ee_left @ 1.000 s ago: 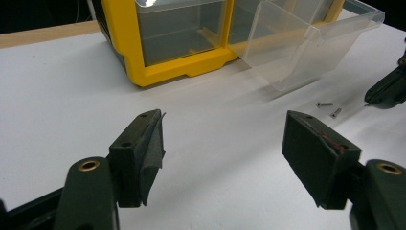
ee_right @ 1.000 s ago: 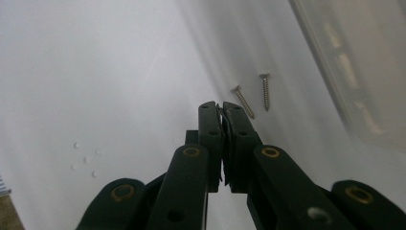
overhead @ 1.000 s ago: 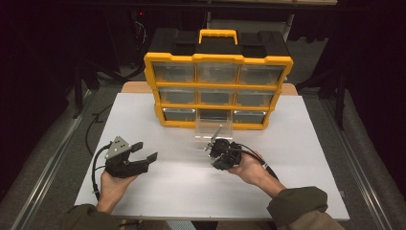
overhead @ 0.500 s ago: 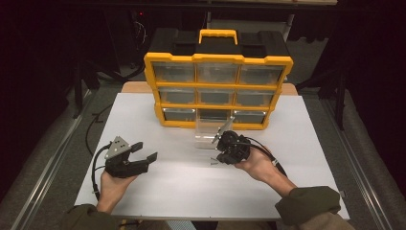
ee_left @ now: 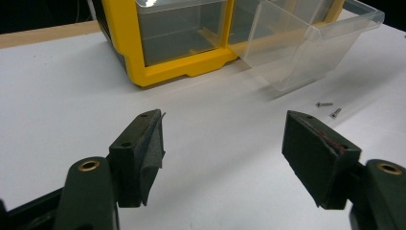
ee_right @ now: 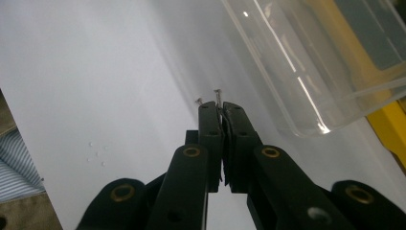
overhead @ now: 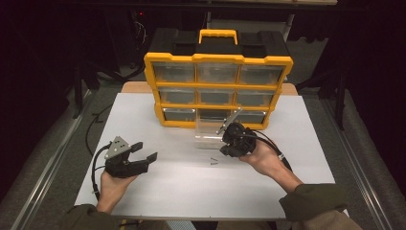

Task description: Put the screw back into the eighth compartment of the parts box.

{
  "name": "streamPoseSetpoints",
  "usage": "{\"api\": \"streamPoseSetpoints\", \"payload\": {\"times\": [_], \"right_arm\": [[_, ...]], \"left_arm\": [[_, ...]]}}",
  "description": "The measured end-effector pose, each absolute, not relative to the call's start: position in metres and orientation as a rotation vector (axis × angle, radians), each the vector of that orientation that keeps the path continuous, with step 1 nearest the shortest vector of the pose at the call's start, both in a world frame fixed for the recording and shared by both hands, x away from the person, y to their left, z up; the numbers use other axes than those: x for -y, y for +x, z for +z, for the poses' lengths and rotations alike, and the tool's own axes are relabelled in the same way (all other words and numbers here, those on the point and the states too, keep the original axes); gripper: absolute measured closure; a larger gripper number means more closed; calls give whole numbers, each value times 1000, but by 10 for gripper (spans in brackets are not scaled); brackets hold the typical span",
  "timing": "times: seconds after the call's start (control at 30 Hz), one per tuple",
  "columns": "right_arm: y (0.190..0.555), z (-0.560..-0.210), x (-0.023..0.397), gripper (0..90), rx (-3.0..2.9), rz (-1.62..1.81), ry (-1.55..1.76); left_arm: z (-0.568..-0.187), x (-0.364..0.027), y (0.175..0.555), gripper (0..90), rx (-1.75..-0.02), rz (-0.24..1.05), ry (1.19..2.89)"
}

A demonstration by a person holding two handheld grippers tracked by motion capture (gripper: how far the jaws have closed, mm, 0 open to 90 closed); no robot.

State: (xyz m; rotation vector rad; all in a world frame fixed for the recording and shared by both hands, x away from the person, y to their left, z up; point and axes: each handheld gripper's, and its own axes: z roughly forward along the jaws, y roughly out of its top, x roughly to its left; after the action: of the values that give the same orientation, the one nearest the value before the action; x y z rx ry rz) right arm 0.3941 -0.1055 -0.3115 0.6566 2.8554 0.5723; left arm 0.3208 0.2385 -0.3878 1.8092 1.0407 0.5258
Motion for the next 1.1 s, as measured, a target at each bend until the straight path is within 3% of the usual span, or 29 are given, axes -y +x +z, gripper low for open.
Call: {"api": "streamPoseSetpoints", "payload": {"times": [1.1], "right_arm": [[439,-296,103,894,-2773,551,812]], "left_arm": [[-388,-239,321,308,-1036,524,1802]]}}
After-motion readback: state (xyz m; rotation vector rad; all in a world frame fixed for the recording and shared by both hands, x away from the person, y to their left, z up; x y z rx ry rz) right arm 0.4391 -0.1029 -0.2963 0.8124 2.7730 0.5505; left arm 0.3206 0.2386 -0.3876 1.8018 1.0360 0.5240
